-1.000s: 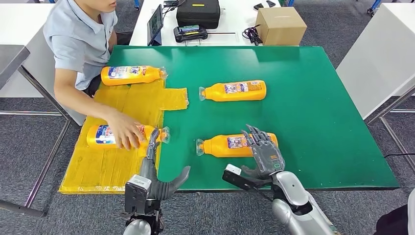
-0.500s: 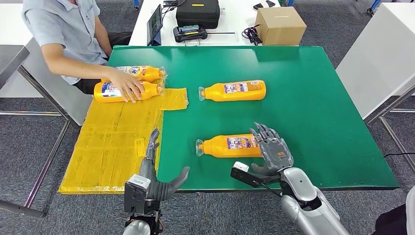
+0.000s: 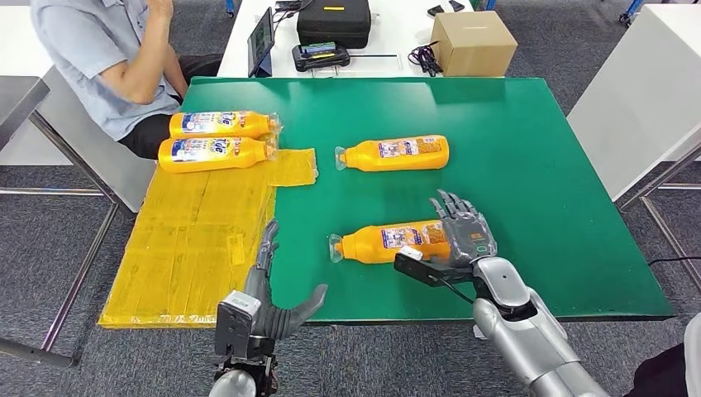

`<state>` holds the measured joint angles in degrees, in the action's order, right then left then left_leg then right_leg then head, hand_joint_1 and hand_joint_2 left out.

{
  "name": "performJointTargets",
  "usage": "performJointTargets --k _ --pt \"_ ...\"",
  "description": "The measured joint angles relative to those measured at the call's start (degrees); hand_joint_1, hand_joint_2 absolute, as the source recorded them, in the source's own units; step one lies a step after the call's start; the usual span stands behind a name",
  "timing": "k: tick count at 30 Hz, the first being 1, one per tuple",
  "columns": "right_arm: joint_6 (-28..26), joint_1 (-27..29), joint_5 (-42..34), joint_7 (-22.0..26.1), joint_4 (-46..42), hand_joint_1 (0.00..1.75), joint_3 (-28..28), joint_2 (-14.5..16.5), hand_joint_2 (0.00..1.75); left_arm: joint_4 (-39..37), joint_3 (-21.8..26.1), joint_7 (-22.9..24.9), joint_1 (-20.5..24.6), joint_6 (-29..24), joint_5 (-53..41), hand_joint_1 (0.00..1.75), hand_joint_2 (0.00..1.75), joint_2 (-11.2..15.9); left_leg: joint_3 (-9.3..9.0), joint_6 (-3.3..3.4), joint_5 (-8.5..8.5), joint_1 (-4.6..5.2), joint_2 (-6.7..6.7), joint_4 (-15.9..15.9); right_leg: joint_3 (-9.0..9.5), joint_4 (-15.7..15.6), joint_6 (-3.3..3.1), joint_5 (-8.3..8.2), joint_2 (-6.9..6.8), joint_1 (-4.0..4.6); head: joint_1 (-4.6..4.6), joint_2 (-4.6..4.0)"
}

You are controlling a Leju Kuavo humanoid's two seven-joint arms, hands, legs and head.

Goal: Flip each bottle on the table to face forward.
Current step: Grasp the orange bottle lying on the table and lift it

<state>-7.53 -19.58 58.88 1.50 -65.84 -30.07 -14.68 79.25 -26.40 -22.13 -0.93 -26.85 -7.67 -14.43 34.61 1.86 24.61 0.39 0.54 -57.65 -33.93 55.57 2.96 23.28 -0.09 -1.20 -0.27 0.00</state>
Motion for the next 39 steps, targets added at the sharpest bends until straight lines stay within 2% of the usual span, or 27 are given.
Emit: performJointTargets --k 12,18,23,24,25,27,28,29,35,39 --pt "1.8 -6.5 -3.9 1.5 11.7 0.0 -2.1 5.4 1.75 -1.9 -1.9 2.3 2.0 2.2 -1.3 0.0 1.75 0.0 -0.01 0.01 -0.03 0.0 0.06 0.0 0.02 0.0 0.0 0.0 -0.04 -0.01 0.01 0.0" --pt "2.4 -6.6 -5.0 2.5 14.0 0.0 -2.8 5.7 1.75 -2.8 -2.4 2.8 2.3 2.9 -1.3 0.0 1.75 0.2 0.01 0.02 -0.02 0.01 0.04 0.0 0.0 0.0 0.0 0.0 -0.03 -0.01 0.02 0.0" --pt "6.0 -8.2 -5.4 1.7 15.8 0.0 -4.1 5.1 1.75 -3.4 -2.5 3.4 2.4 4.1 -0.7 0.0 1.75 0.2 -0.03 0.02 -0.01 0.01 -0.01 0.0 0.01 0.0 0.0 0.0 -0.01 -0.01 0.01 0.0" --pt "6.6 -8.8 -5.4 1.5 16.2 0.04 -4.5 4.9 1.75 -3.5 -2.5 3.5 2.4 4.4 -0.6 0.0 1.75 0.2 -0.04 0.02 -0.02 0.01 0.01 0.0 0.02 0.0 0.0 0.0 -0.01 -0.01 0.02 0.0" --pt "7.1 -9.3 -5.3 1.2 16.5 0.17 -4.8 4.7 1.75 -3.5 -2.5 3.6 2.4 4.5 -0.4 0.0 1.75 0.2 -0.04 0.02 -0.02 0.0 0.02 0.0 0.03 0.0 0.0 0.0 -0.02 -0.01 0.02 0.0" --pt "7.9 -10.1 -5.0 0.5 17.2 1.05 -5.6 4.4 1.75 -3.6 -2.5 3.7 2.3 4.8 -0.2 0.0 1.75 0.3 -0.06 0.02 -0.03 0.01 0.02 0.0 0.06 0.0 0.01 -0.01 -0.02 -0.01 0.02 0.0" --pt "8.2 -10.4 -4.8 0.2 17.4 1.44 -6.0 4.2 1.75 -3.6 -2.5 3.7 2.3 4.8 -0.1 0.0 1.75 0.3 -0.06 0.02 -0.03 0.01 0.02 0.0 0.07 0.0 0.02 -0.02 -0.02 -0.01 0.02 0.0" --pt "8.4 -10.6 -4.7 -0.1 17.6 1.75 -6.4 4.0 1.75 -3.6 -2.5 3.7 2.2 4.9 -0.1 0.0 1.75 0.3 -0.07 0.02 -0.03 0.01 0.02 0.0 0.08 0.0 0.02 -0.03 -0.02 -0.01 0.02 0.0" --pt "9.7 -11.7 -5.4 0.0 18.1 1.75 -8.0 3.0 1.75 -3.6 -2.5 3.6 2.2 4.5 -0.1 0.0 1.75 0.3 -0.07 0.03 -0.03 0.01 0.03 0.0 0.07 0.0 0.03 -0.03 -0.02 -0.01 0.02 0.0" --pt "12.8 -12.7 -10.0 3.4 18.3 1.75 -8.4 1.9 1.75 -3.7 -2.5 3.0 2.4 4.1 -0.1 0.0 1.75 0.3 -0.07 0.03 -0.03 0.01 0.03 0.0 0.07 0.0 0.03 -0.03 -0.02 -0.01 0.02 0.0"
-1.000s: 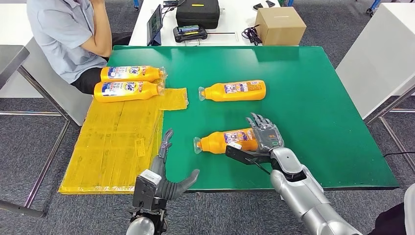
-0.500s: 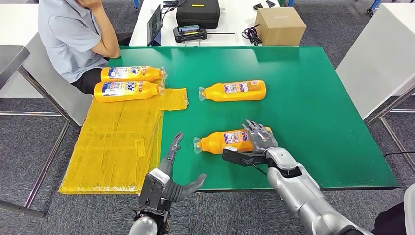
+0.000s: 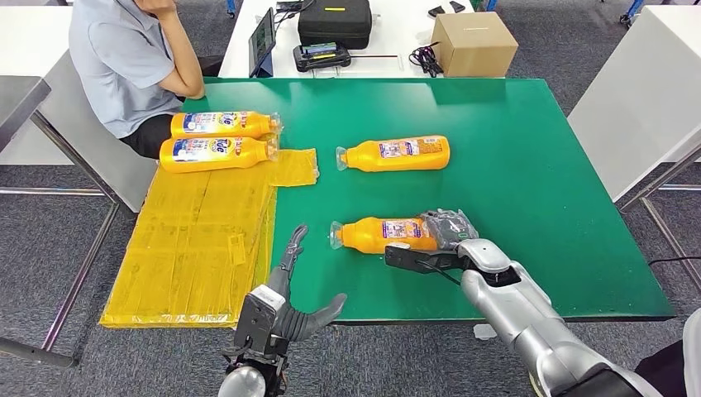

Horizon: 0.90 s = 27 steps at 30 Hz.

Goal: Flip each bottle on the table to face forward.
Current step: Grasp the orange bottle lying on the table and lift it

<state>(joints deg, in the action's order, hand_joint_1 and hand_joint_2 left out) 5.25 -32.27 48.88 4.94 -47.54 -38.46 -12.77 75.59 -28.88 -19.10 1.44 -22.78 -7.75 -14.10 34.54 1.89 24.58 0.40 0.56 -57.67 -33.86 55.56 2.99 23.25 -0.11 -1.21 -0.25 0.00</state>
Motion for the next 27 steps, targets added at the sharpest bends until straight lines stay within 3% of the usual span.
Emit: performJointTargets --k 5,13,16,22,27 --pt "4.1 -0.5 -8.8 4.4 0.0 1.75 0.1 -1.9 1.75 -0.9 -0.1 -1.5 0.8 0.1 0.9 0.0 1.75 0.0 -0.02 0.0 0.0 0.0 -0.01 0.0 0.01 0.0 0.0 0.0 0.0 0.0 0.0 0.0" --pt "4.9 1.7 -23.6 10.8 -0.7 1.75 3.3 -2.4 1.75 -1.8 0.1 -6.0 1.9 -2.8 5.9 0.0 1.75 -0.5 -0.06 0.0 0.01 -0.01 -0.04 0.0 0.05 0.0 0.0 0.0 0.02 0.01 0.01 0.0" --pt "6.5 4.4 -31.7 13.7 -2.7 1.75 6.2 -1.2 1.75 -1.8 0.8 -6.5 1.9 -1.9 14.2 0.0 1.75 -1.2 -0.05 0.0 0.02 -0.02 -0.06 0.0 0.04 0.0 0.0 0.0 0.03 0.02 0.0 0.0" --pt "6.7 9.0 -40.6 14.0 -10.0 1.75 11.4 2.9 1.75 -1.5 3.7 -7.7 1.5 -1.4 30.4 0.0 1.75 -1.8 0.04 -0.02 0.0 -0.06 -0.03 0.0 -0.04 0.0 -0.01 0.0 0.02 0.05 -0.02 0.0" --pt "8.5 10.0 -44.9 14.3 -16.3 1.75 13.4 5.5 1.75 -1.4 4.7 -4.3 1.2 2.9 37.9 0.0 1.75 -1.9 0.05 -0.01 0.0 -0.03 -0.03 0.0 -0.04 0.0 -0.01 0.0 0.02 0.01 0.0 0.0"
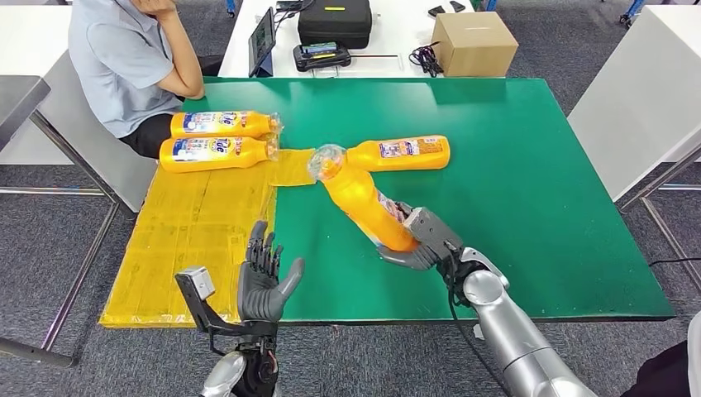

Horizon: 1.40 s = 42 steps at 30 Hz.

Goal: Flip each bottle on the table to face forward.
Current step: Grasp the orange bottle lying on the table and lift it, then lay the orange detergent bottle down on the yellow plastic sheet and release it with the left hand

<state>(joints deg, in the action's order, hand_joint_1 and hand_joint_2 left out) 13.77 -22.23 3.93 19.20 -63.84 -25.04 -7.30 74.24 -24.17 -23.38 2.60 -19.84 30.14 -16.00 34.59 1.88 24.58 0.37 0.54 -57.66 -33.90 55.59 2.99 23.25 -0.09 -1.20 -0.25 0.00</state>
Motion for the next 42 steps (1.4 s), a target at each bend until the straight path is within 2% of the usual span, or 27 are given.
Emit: performJointTargets --k 7,12,16,27,33,34,35,37,38,39,41,42 --pt "1.8 0.2 -0.6 1.1 -3.1 1.75 -0.7 2.5 1.75 -2.7 -0.3 0.8 0.5 5.5 2.5 0.0 1.75 0.0 0.01 0.01 0.01 0.03 0.0 0.0 -0.01 0.0 0.0 0.0 0.0 -0.02 -0.01 0.0" --pt "5.4 -1.0 -1.5 1.0 -2.2 1.75 -3.5 3.3 1.75 -4.0 -1.8 -0.9 2.4 6.7 -0.9 0.0 1.75 0.0 0.01 0.0 0.0 0.01 0.0 0.0 0.0 0.0 0.0 0.0 0.0 0.0 0.01 0.0" --pt "8.9 -2.9 -3.6 0.7 0.7 1.75 -6.4 3.7 1.75 -4.8 -3.2 -3.7 4.3 5.7 -5.7 0.0 1.75 0.0 0.0 0.0 -0.01 0.01 0.02 0.0 0.01 0.0 0.0 -0.01 -0.01 0.0 0.01 0.0" --pt "8.5 -7.2 -2.3 1.3 8.1 1.75 -13.5 5.1 1.75 -5.9 -4.2 -4.8 6.0 4.5 -7.9 0.0 1.75 0.0 0.01 0.0 -0.01 0.01 0.01 0.0 -0.01 0.0 0.0 0.0 -0.01 0.0 0.02 0.0" --pt "8.0 -8.3 -1.5 1.6 9.9 1.75 -16.0 5.6 1.75 -6.2 -3.2 -3.7 6.2 6.7 -4.8 0.0 1.75 0.0 0.01 0.0 -0.01 0.01 0.01 0.0 -0.01 0.0 0.0 0.0 -0.01 0.0 0.0 0.0" --pt "8.0 -8.5 -1.4 1.7 10.1 1.75 -16.3 5.7 1.75 -6.2 -3.0 -3.6 6.2 7.2 -4.4 0.16 1.75 0.0 0.01 0.0 -0.01 0.01 0.01 0.0 -0.01 0.0 0.0 0.0 -0.01 0.0 0.01 0.0" --pt "8.0 -8.6 -1.3 1.7 10.3 1.75 -16.6 5.7 1.75 -6.2 -2.8 -3.4 6.2 7.6 -4.0 0.48 1.75 0.0 0.01 0.0 -0.01 0.01 0.01 0.0 -0.01 0.0 0.0 0.0 -0.01 0.0 0.01 0.0" --pt "7.9 -8.8 -1.0 1.8 10.6 1.75 -17.3 5.8 1.75 -6.2 -2.5 -2.9 6.2 8.1 -3.2 1.23 1.75 0.0 0.01 0.0 -0.01 0.01 0.01 0.0 -0.01 0.0 0.0 0.0 -0.01 0.0 0.01 0.0" --pt "7.8 -8.9 -0.9 1.9 10.7 1.75 -17.6 5.8 1.75 -6.2 -2.3 -2.6 6.2 8.4 -2.8 1.51 1.75 0.0 0.01 0.0 -0.01 0.01 0.01 0.0 -0.01 0.0 0.0 0.0 -0.01 0.0 0.01 0.0" --pt "7.7 -9.0 -0.8 2.0 10.8 1.75 -17.9 5.8 1.75 -6.3 -2.0 -2.4 6.3 8.5 -2.4 1.63 1.75 0.0 0.01 0.0 -0.01 0.01 0.01 0.0 -0.01 0.0 0.0 0.0 -0.01 0.0 0.01 0.0" --pt "7.4 -9.0 -0.6 2.3 11.0 1.75 -18.5 5.8 1.75 -6.3 -1.6 -2.3 6.3 8.7 -2.1 1.75 1.75 0.0 0.01 0.0 -0.01 0.01 0.01 0.0 -0.02 0.0 0.0 0.0 -0.01 0.0 0.01 0.0" --pt "7.2 -9.0 -0.5 2.4 11.0 1.75 -18.7 5.9 1.75 -6.3 -1.4 -2.4 6.4 8.7 -2.2 1.73 1.75 0.0 0.01 0.0 -0.01 0.01 0.01 0.0 -0.02 0.0 0.0 0.0 -0.01 0.0 0.01 0.0"
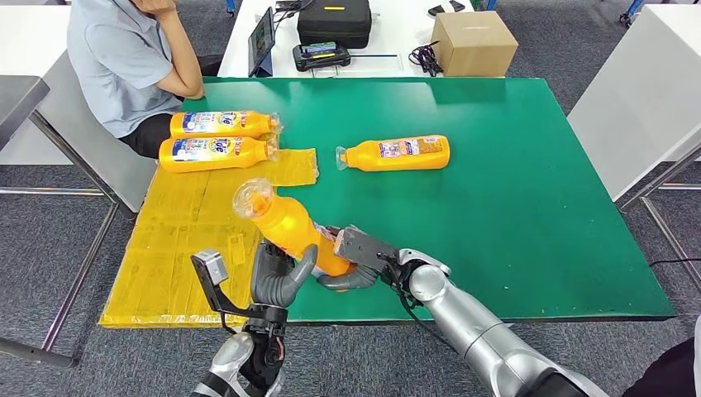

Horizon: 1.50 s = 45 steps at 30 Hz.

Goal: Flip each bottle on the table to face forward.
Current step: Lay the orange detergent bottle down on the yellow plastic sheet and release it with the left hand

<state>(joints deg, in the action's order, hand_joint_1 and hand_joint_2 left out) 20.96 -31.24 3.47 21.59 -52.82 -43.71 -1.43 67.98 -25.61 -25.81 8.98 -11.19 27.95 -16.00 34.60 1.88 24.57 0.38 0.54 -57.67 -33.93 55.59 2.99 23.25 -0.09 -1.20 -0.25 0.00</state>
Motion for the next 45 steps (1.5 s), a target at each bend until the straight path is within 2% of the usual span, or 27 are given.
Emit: performJointTargets --k 10,12,14,16,24,27,33,37,39,40,43,45 --pt "-1.1 -0.1 0.7 0.8 0.0 1.75 -1.3 0.4 1.75 0.0 0.2 -1.8 0.1 -0.4 -2.3 1.75 1.75 0.0 0.0 0.0 0.0 0.0 0.0 0.0 0.0 0.0 0.0 0.0 0.0 0.0 0.01 0.0" --pt "-1.1 -0.1 0.4 1.0 0.1 1.5 -1.3 0.4 1.75 0.0 0.2 -2.1 0.1 -0.5 -2.7 1.75 1.75 0.0 0.0 0.0 0.0 0.0 0.0 0.0 0.0 0.0 0.0 0.0 0.0 0.0 0.01 0.0" --pt "-1.2 -0.1 0.2 1.0 0.1 0.63 -1.3 0.5 1.75 0.0 0.1 -2.3 0.2 -0.7 -3.0 1.75 1.75 0.0 0.0 0.0 0.0 0.0 0.0 0.0 0.0 0.0 0.0 0.0 0.0 0.0 0.0 0.0" --pt "-1.7 -0.1 -0.2 1.0 0.1 0.0 -1.3 0.6 1.75 0.0 0.1 -2.7 0.2 -1.5 -3.8 1.75 1.75 0.0 0.0 0.0 0.0 0.0 -0.01 0.0 -0.01 0.0 0.0 0.0 0.0 0.0 -0.01 0.0" --pt "-6.7 2.3 1.5 0.6 0.6 0.0 -0.5 1.0 1.75 -0.7 -0.9 -4.7 1.3 -12.7 -17.7 1.75 1.75 0.3 0.0 0.0 0.0 0.0 0.0 0.0 -0.02 0.0 0.0 0.0 0.0 0.0 0.01 0.0" --pt "-8.9 4.5 3.0 1.0 0.6 0.0 0.8 1.0 1.75 -0.6 -0.8 -4.4 1.2 -13.2 -20.3 1.75 1.75 0.6 0.01 0.0 0.0 0.0 0.0 0.0 -0.02 0.0 0.0 0.0 0.0 0.0 0.01 0.0" --pt "-9.8 7.5 4.6 1.1 0.4 0.0 3.6 1.3 1.75 1.6 -0.8 -2.9 0.8 -12.0 -20.8 1.75 1.75 1.3 0.03 0.0 0.01 0.0 0.0 0.0 -0.03 0.0 0.0 0.0 0.0 0.0 0.01 0.0" --pt "-10.8 8.3 5.5 1.4 0.3 0.0 5.0 1.4 1.75 2.7 -0.5 -3.7 0.9 -16.5 -26.2 1.75 1.75 2.1 0.02 0.0 0.0 -0.01 0.0 0.0 -0.02 0.0 0.0 0.0 0.0 0.0 0.01 0.0" --pt "-11.1 8.6 6.0 1.7 0.3 0.0 5.8 1.3 1.75 2.7 0.2 -4.1 1.0 -21.7 -35.4 1.75 1.75 2.6 0.01 -0.01 0.0 -0.01 -0.01 0.0 -0.02 0.0 0.0 0.0 0.01 0.0 0.01 0.0" --pt "-11.1 8.7 6.2 2.0 0.3 0.0 6.2 1.3 1.75 2.7 1.2 -4.4 1.0 -24.4 -43.3 1.75 1.75 2.6 0.01 -0.01 -0.01 -0.01 -0.01 0.0 -0.02 0.0 0.0 0.0 0.01 0.0 0.01 0.0" --pt "-10.7 8.8 6.8 2.7 0.5 0.0 7.3 1.3 1.75 2.1 7.5 -5.5 1.1 -28.4 -75.4 1.75 1.75 1.5 0.0 -0.01 -0.01 0.0 0.0 0.0 0.0 0.0 0.0 0.0 0.0 0.0 0.02 0.0" --pt "-10.6 8.9 7.2 2.9 0.7 0.0 7.7 1.3 1.75 0.8 11.2 -5.7 1.2 -28.8 -91.6 1.75 1.75 1.0 0.0 -0.01 -0.01 0.0 -0.01 0.0 0.0 0.0 0.0 0.0 0.0 -0.01 0.03 0.0"
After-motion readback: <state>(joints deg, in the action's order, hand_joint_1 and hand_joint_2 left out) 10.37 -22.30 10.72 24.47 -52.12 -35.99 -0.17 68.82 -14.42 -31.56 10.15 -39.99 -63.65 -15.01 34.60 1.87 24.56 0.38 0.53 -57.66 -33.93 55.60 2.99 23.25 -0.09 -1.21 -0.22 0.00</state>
